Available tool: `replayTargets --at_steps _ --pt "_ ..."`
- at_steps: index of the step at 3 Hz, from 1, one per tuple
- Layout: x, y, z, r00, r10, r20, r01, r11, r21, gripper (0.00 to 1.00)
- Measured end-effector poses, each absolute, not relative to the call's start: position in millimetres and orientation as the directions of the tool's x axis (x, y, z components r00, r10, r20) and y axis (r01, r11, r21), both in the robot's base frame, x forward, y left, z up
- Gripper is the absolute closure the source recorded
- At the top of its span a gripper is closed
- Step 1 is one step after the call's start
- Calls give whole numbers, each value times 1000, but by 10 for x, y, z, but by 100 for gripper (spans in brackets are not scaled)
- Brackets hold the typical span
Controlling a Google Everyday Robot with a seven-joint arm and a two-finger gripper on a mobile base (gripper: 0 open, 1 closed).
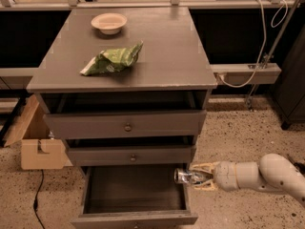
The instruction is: Pick redbull can from bottom drawer and place on counter
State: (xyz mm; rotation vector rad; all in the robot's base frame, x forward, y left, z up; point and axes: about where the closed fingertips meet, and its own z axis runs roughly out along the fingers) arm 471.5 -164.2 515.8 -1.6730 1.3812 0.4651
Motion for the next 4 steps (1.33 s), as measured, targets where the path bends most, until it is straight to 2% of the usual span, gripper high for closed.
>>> replayTargets --at_steps 2,4 --pt "4617 -1262 6945 503 -697 -511 -773 -99 -626 100" --pt "4614 -1219 7142 524 -713 -465 -753 -133 -644 100"
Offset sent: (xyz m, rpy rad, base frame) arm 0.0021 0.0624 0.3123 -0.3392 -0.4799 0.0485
